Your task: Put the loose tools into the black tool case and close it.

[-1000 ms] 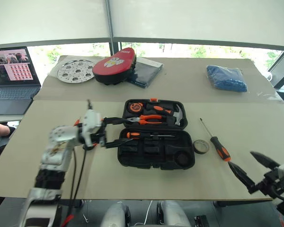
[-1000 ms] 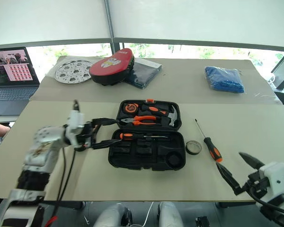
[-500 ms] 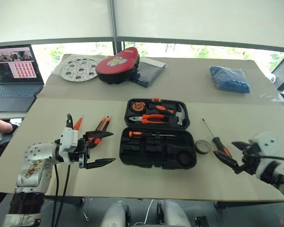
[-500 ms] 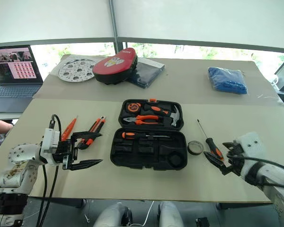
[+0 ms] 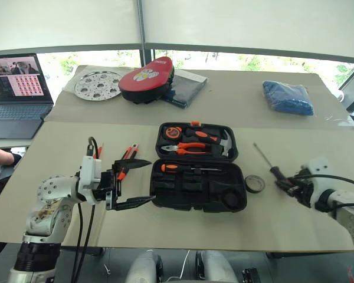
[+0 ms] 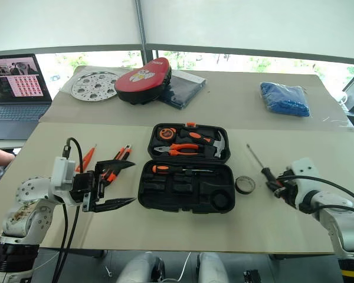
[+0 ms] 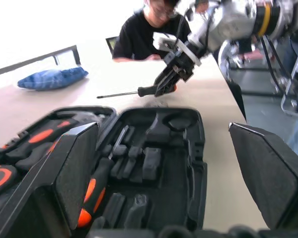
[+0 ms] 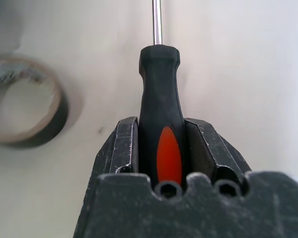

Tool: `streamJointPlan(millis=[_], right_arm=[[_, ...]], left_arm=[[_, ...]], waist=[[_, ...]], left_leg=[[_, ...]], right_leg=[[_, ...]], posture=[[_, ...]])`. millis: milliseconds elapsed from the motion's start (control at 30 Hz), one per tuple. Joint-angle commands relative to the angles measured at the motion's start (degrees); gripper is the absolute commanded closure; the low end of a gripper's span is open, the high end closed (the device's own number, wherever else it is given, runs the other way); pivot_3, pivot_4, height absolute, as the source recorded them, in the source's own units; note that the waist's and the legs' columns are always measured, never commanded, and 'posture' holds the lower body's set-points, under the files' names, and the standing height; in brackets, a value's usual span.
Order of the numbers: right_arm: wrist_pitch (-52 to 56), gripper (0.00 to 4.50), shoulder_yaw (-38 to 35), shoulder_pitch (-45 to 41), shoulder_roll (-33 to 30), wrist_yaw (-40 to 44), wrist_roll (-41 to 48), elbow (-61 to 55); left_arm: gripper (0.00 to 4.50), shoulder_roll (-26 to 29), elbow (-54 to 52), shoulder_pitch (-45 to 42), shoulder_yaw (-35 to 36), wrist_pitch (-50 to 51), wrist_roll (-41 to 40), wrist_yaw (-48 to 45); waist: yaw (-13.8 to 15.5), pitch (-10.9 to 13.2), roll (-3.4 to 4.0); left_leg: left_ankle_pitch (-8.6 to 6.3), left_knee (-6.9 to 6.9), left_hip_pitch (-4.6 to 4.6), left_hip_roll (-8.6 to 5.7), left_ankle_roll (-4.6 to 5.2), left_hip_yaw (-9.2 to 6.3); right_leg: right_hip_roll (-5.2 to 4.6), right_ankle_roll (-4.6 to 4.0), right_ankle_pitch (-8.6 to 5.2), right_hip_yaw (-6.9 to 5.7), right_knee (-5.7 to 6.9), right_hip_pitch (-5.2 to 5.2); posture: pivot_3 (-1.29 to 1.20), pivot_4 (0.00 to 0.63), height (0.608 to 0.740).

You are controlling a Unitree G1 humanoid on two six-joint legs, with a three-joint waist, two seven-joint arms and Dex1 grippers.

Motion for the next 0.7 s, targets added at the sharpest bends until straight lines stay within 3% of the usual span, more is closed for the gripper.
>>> streamJointPlan(millis=[33, 167, 300, 467, 700], right_arm=[[-16.1, 3.46, -2.2, -3.9, -1.6, 8.2, -1.4, 0.7], [-20.4, 3.46, 6.4, -13.7, -3.3, 25.0, 2.5, -0.1], [-20.2, 3.46, 20.3, -23.3, -3.1, 33.3, -4.6, 1.4], [-20.2, 3.46, 30.0, -29.4, -2.3, 36.2, -12.6, 4.7], [-21.2, 3.46, 35.0, -34.4, 1.2, 36.5, -18.4, 9.8]], left_arm=[[0.00, -0.4, -2.8, 0.2, 1.9, 3.1, -3.5, 3.2], [0.00, 0.9, -1.1, 3.5, 3.3, 1.9, -1.8, 2.8], [0.00, 2.6, 2.7, 7.3, 4.0, -3.9, 3.4, 0.2], [0.00, 2.4, 0.8, 12.0, 4.9, -5.9, 4.4, 1.2], [0.00, 1.8, -2.8, 14.3, 4.8, -5.1, 3.9, 4.1]], waist=[[-0.4, 0.0, 0.04], [-1.7, 0.0, 0.10], [-1.6, 0.1, 0.11], [-0.5, 0.1, 0.13], [0.0, 0.1, 0.13]], left_leg=[[0.01, 0.00, 0.02, 0.00, -0.01, 0.03], [0.01, -0.02, 0.12, 0.04, -0.02, 0.02], [0.03, -0.13, 0.26, 0.09, -0.06, 0.01], [0.06, -0.11, 0.10, 0.05, -0.11, 0.04], [0.13, 0.16, -0.29, -0.04, -0.24, 0.12]], right_leg=[[0.01, 0.03, 0.02, 0.03, -0.01, 0.00], [0.08, 0.02, 0.03, 0.06, 0.02, 0.03], [0.12, -0.08, 0.04, 0.00, 0.05, 0.08], [-0.06, -0.14, 0.02, -0.10, 0.02, -0.07], [-0.20, -0.07, 0.08, -0.13, 0.04, -0.38]], posture=[[0.00, 0.150, 0.740], [0.00, 0.150, 0.740], [0.00, 0.150, 0.740], [0.00, 0.150, 0.740], [0.00, 0.150, 0.740]])
